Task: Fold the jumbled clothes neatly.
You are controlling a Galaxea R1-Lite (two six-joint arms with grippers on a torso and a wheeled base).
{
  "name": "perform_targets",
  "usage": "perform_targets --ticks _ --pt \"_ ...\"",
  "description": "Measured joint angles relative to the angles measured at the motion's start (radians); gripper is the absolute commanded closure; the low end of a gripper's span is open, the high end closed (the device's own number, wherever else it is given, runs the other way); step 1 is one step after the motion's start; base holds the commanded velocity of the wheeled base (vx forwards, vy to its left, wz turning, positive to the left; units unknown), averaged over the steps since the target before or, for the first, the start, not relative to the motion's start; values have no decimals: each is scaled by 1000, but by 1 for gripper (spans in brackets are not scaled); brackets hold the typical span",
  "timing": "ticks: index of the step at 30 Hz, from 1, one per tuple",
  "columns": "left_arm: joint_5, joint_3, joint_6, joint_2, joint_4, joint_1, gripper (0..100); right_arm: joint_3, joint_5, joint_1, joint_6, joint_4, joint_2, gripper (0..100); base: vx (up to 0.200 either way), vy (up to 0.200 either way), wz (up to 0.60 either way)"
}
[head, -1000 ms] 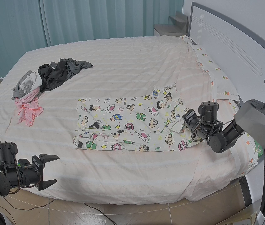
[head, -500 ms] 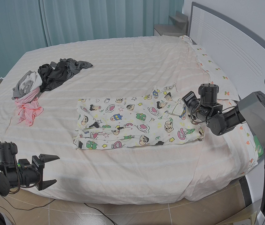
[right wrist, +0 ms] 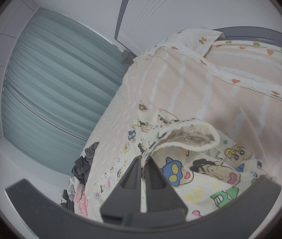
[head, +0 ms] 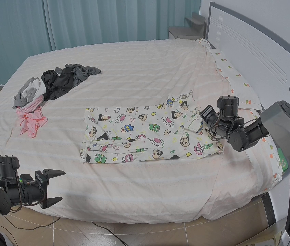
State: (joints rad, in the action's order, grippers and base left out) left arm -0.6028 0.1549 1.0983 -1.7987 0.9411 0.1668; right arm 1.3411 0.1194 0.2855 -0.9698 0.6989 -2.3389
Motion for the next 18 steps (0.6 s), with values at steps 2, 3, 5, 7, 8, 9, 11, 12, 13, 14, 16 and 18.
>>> perform_targets --ticks 2,3,5,7,8,9,11,12,13,14,16,18 --pt "0 -1 0 0 0 0 0 -33 -4 0 0 -1 20 100 0 0 0" --pt "0 -1 0 0 0 0 0 -46 -6 1 2 -4 28 100 0 0 0" --pt "0 -1 0 0 0 0 0 -76 -7 1 5 -27 50 100 0 0 0" --pt "0 -1 0 0 0 -1 0 -105 -9 2 8 -57 74 100 0 0 0" --pt "0 -1 0 0 0 -1 0 -118 -8 4 9 -64 84 100 0 0 0" --pt "0 -1 0 0 0 -1 0 -133 -9 8 10 -70 96 100 0 0 0" --pt "0 -1 0 0 0 -1 0 -155 -9 15 10 -70 111 100 0 0 0" --pt "0 -1 0 0 0 -1 0 -172 -9 20 10 -70 117 100 0 0 0" --pt "0 -1 0 0 0 -1 0 -187 -9 26 9 -70 122 100 0 0 0" --pt "0 -1 0 0 0 -2 0 -206 -9 33 8 -70 128 100 0 0 0" --pt "0 -1 0 0 0 -1 0 -232 -8 44 6 -69 135 100 0 0 0" --pt "0 -1 0 0 0 -1 0 -256 -4 54 5 -68 140 100 0 0 0"
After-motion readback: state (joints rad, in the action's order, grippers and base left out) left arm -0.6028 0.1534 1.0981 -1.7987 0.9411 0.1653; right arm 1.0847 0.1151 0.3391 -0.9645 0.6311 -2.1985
